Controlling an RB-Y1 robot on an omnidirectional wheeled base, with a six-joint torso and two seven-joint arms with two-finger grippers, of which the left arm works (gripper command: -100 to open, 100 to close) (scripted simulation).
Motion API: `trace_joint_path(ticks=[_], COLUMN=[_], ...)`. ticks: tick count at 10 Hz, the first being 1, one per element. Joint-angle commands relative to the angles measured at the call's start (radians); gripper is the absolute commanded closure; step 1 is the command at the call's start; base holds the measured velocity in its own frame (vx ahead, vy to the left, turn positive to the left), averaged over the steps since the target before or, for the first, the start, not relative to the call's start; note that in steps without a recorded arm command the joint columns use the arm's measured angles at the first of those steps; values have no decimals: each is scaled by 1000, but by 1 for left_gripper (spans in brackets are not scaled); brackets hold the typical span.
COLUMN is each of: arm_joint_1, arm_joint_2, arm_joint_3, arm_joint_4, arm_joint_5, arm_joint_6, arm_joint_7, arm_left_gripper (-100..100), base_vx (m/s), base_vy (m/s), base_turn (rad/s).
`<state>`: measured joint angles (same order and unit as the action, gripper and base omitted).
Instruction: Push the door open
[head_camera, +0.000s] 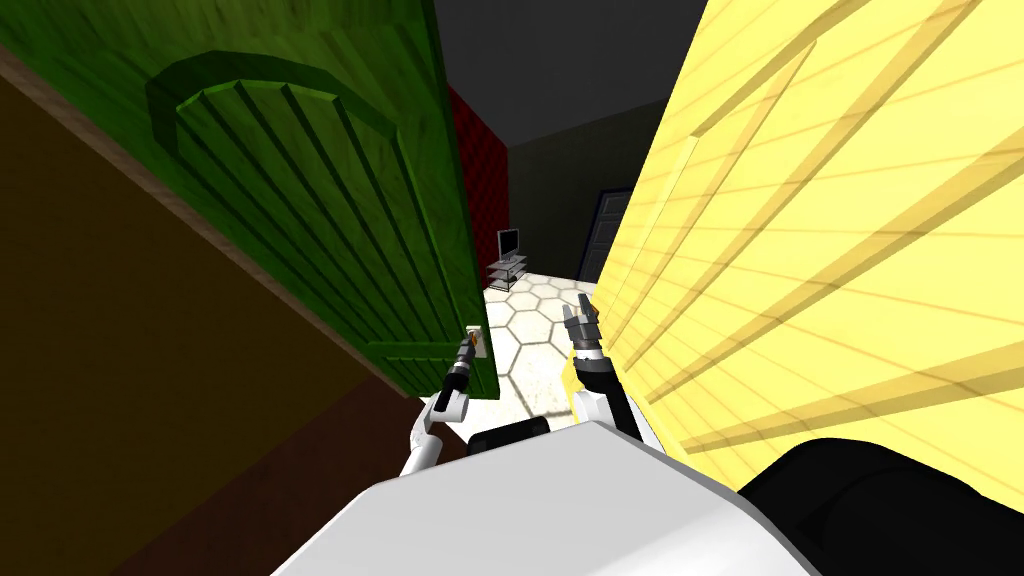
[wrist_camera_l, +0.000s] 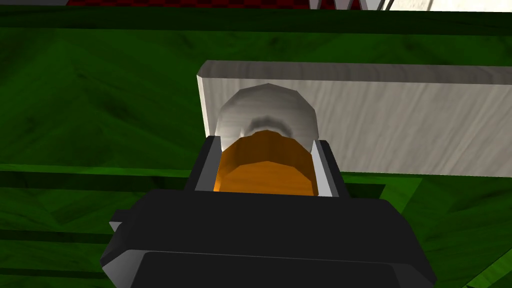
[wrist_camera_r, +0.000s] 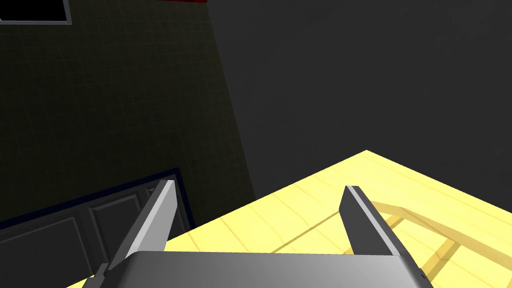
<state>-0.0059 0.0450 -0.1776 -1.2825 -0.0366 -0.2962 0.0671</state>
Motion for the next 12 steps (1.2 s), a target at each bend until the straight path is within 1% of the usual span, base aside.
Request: trace_joint_path(ticks=[1,2,3,4,8,10,11,12], arm_joint_1=[0,0,6,8,19,25,34,36], arm_joint_2=[-1,-1,10,15,33,39,34,33], arm_joint_3=[-1,-1,-13,-21,-57,-77,-81,-83], arm_joint_4=[-1,-1,-2,-4,-13,-18,-32,-35], arm_joint_5=[0,0,7,11,30,41,37,37], arm_joint_6=[-1,-1,2,2,3,4,9,9], arm_joint_7=[1,1,-10,-16,-43,-58,-53,-54], arm_left_gripper=[100,100,100,100,100,100,-100,-100], base_vx=[-11,0,84,148,191,196,-59,-234], base_vy=[1,0,-7,-11,-24,-20,4,31], base_turn=[3,0,139,269,169,267,60,-33])
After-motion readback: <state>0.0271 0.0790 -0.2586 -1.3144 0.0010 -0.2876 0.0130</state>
